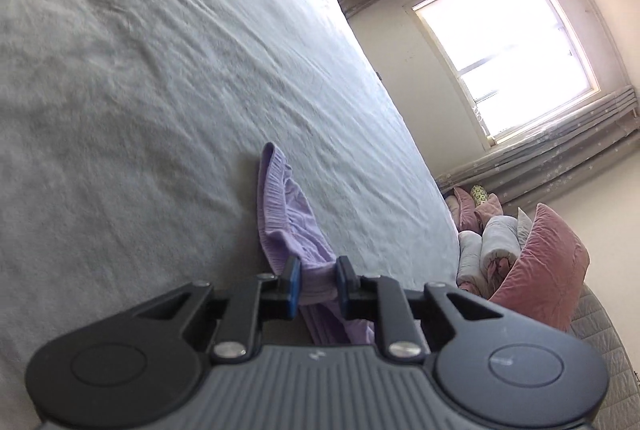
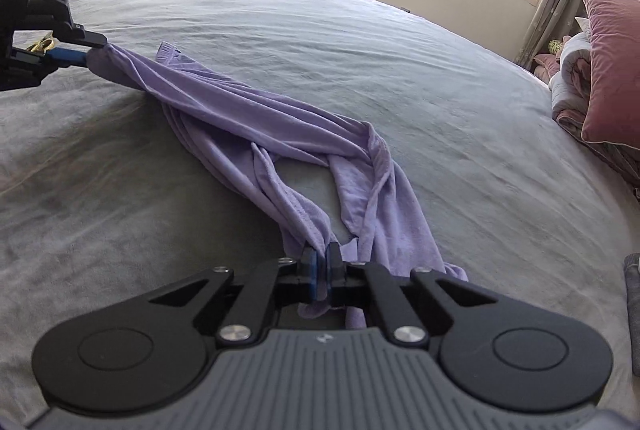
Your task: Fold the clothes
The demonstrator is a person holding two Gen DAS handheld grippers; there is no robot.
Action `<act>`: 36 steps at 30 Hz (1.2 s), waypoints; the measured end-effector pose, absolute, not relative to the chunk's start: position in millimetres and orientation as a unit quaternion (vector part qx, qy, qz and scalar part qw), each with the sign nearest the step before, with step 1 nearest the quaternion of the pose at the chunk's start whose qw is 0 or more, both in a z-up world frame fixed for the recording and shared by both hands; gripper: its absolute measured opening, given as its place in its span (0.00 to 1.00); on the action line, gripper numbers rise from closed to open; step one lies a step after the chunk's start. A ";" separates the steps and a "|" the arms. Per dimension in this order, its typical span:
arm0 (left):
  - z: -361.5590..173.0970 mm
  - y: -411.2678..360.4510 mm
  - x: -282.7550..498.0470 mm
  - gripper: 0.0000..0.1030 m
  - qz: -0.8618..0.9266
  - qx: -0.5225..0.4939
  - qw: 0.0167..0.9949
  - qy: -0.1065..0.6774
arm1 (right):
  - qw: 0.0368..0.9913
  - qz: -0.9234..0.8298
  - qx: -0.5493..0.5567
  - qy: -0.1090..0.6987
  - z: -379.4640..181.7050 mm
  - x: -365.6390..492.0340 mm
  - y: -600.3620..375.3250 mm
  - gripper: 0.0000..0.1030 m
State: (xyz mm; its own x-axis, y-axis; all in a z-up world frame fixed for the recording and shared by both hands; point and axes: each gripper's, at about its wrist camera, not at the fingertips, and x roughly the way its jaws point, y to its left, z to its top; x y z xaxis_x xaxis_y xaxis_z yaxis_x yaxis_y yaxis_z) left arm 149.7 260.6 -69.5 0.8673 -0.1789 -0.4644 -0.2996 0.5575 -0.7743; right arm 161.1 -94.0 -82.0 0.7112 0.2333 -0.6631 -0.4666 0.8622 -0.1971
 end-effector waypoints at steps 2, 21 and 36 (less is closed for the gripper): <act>-63.6 268.5 137.9 0.18 0.041 -0.457 0.851 0.253 | 0.905 0.196 -0.181 0.332 -81.8 150.8 -98.7 0.03; -93.6 323.5 110.9 0.18 0.117 -0.497 0.837 0.196 | 0.909 0.180 -0.151 0.343 -77.9 191.3 -85.6 0.38; -88.7 353.3 96.0 0.18 0.142 -0.469 0.853 0.179 | 0.909 0.180 -0.126 0.354 -58.3 201.7 -88.3 0.02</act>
